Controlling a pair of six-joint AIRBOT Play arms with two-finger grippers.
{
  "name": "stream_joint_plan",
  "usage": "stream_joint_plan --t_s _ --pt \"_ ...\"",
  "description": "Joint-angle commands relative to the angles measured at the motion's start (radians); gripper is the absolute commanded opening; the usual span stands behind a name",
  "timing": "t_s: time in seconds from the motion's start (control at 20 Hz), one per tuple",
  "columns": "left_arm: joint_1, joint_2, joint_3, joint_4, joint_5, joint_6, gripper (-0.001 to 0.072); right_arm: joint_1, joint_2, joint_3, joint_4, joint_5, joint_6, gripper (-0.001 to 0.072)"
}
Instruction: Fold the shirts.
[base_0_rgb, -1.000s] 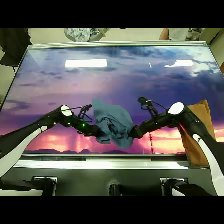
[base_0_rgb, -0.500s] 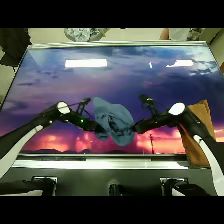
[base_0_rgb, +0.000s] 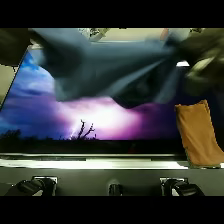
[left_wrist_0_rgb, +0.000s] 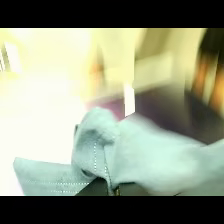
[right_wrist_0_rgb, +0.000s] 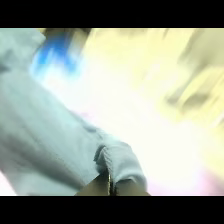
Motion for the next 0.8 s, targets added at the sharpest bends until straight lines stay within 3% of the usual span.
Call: stream_joint_plan --t_s 0.0,0.1,0.15,0.4,0.6,0.65,0.75 --pt "0.0 0.118 0.142 0.076 0.024 -0.051 0.0022 0.0 0.138 0.121 -0.101 0.01 0.097 0.0041" --pt "0.0 0.152 0.142 0.162 -0.027 -0.097 0.0023 0.0 0.172 0.121 -0.262 0.124 0.237 0.0041" --pt "0.0 0.161 0.142 0.182 -0.054 -0.116 0.0023 0.0 0.175 0.121 -0.296 0.172 0.259 0.0041" --pt "0.0 0.13 0.117 0.175 -0.207 -0.119 0.0022 0.0 0.13 0.121 -0.287 0.333 0.258 0.0041" --pt "0.0 0.05 -0.128 0.175 -0.331 -0.119 0.0024 0.0 -0.066 0.054 -0.288 0.683 0.258 0.0042" --pt "0.0 0.025 -0.226 0.175 -0.327 -0.119 0.0025 0.0 -0.124 -0.01 -0.286 0.709 0.254 0.0042" --pt "0.0 -0.049 -0.434 0.175 -0.282 -0.118 0.0024 0.001 -0.225 -0.169 -0.286 0.615 0.233 0.0042"
